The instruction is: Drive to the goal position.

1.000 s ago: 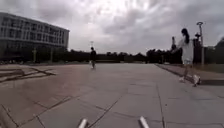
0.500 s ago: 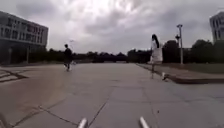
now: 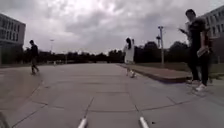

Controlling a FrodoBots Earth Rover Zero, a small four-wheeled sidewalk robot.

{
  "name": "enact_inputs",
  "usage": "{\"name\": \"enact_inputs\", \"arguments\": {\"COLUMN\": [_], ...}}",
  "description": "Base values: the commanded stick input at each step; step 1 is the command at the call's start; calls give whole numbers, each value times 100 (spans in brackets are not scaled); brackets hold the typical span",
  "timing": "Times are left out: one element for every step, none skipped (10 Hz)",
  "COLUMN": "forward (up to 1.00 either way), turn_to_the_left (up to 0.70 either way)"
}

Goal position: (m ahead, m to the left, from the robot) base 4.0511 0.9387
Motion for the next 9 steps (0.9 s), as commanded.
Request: {"name": "enact_inputs", "arguments": {"forward": [70,70,70,70,70,70,70,70,70], "turn_to_the_left": [0,0,0,0,0,6,11,17,23]}}
